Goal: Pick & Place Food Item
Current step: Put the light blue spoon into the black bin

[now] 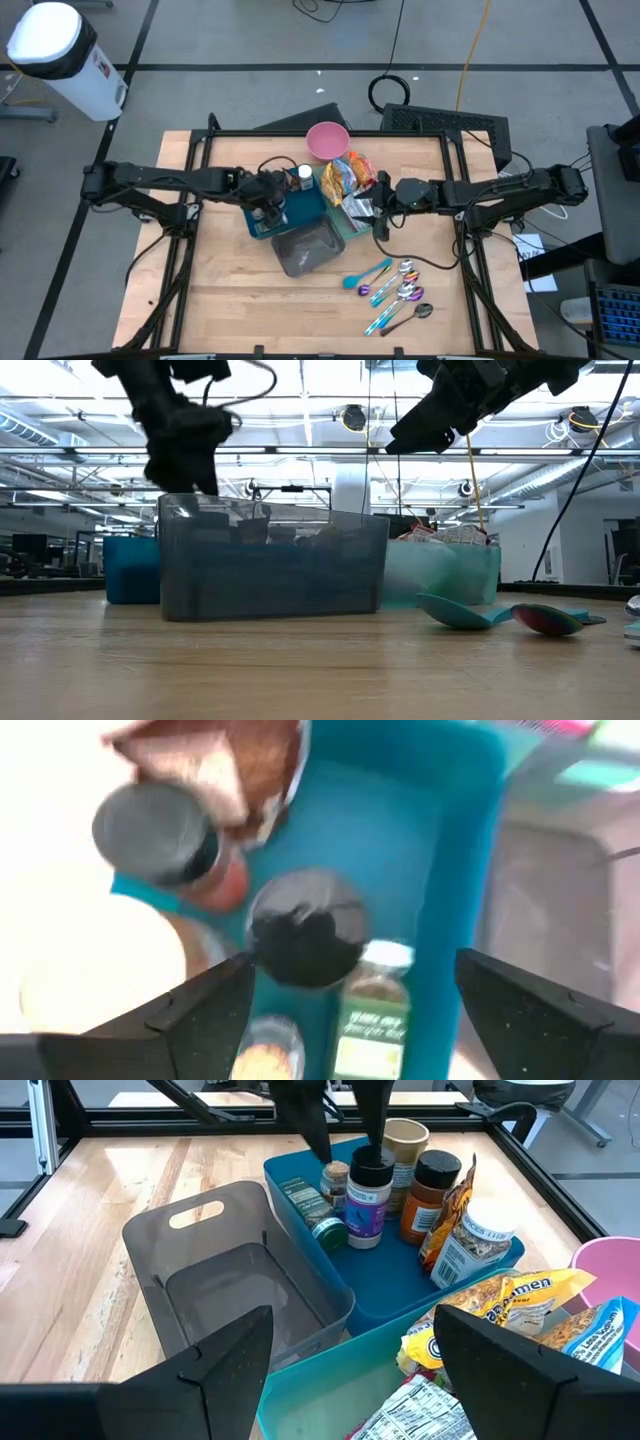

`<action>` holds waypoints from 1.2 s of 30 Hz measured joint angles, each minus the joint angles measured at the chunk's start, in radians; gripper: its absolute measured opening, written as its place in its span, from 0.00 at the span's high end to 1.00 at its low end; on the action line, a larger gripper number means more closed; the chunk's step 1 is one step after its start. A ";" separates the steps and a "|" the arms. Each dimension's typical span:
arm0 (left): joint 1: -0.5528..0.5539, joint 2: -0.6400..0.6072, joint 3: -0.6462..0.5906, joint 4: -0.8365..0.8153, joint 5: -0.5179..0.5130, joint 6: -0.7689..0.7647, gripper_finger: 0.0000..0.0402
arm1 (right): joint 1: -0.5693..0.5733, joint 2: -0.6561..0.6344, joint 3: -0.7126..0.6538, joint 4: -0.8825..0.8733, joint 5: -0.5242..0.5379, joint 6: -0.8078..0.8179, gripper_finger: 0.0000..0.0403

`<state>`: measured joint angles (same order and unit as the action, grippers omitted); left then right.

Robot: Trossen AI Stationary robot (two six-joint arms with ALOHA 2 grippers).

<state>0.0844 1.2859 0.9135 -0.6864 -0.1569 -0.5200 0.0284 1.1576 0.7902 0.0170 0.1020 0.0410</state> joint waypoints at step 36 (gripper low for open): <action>-0.001 -0.974 -0.580 0.409 -0.382 0.266 0.22 | -0.102 -0.639 -0.108 -0.352 0.004 0.006 0.33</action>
<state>0.0830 0.3119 0.3331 -0.2773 -0.5388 -0.2540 -0.0738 0.5183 0.6826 -0.3354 0.1064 0.0471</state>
